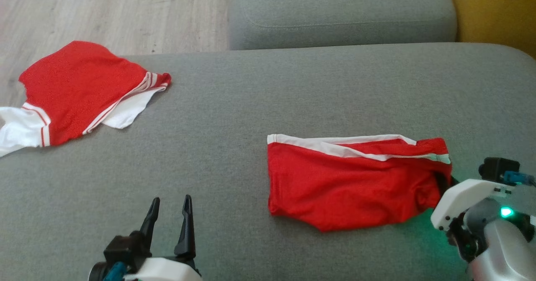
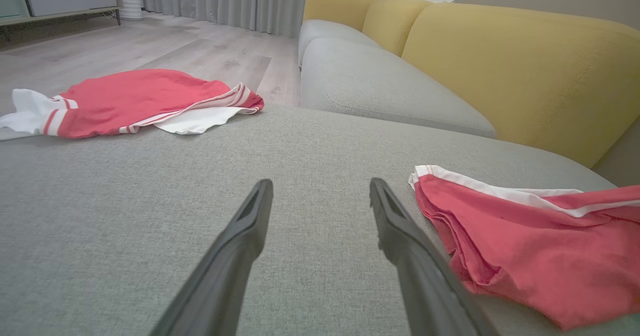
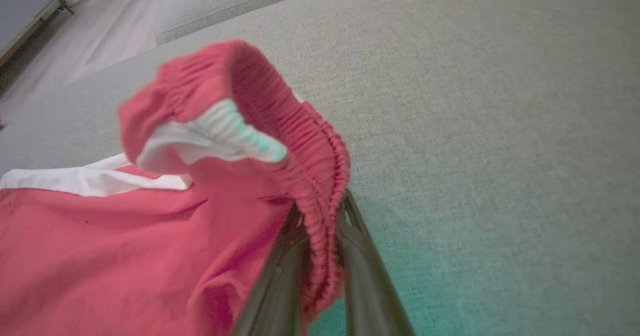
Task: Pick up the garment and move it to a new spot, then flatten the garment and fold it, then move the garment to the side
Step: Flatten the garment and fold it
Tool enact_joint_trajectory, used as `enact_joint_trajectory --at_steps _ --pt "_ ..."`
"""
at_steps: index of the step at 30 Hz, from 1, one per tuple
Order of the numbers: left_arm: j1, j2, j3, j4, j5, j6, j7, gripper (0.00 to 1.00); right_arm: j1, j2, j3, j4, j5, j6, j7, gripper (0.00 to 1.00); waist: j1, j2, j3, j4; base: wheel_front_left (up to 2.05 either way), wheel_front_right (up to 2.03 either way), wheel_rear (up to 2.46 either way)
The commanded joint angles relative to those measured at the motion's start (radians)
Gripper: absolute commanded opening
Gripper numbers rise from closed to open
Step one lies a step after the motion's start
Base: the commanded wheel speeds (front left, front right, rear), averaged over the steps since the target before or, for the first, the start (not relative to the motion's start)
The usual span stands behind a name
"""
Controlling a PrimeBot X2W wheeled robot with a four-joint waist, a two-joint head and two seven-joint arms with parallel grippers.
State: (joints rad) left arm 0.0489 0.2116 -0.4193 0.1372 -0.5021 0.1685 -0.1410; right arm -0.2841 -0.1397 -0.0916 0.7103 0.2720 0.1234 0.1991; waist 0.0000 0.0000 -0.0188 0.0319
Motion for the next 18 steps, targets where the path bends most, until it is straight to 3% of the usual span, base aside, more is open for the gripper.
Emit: enact_joint_trajectory --at_steps 1,10,18 --pt "-0.036 0.005 0.033 -0.028 -0.002 0.006 -0.009 1.0 -0.006 0.004 0.027 -0.065 0.029 0.007 0.016 0.0 0.0 0.0 0.0 -0.01 0.0 0.0 0.0" --pt "-0.061 0.021 0.04 -0.036 -0.003 0.007 -0.009 1.0 0.073 0.071 0.146 -0.387 0.179 0.007 0.124 0.0 0.0 0.0 0.005 0.009 0.0 0.0 0.0" --pt "-0.068 0.024 0.033 -0.043 -0.005 0.007 -0.005 1.0 0.063 0.089 0.26 -0.415 0.28 0.007 0.112 0.0 0.0 0.0 0.012 0.075 0.0 0.0 0.0"
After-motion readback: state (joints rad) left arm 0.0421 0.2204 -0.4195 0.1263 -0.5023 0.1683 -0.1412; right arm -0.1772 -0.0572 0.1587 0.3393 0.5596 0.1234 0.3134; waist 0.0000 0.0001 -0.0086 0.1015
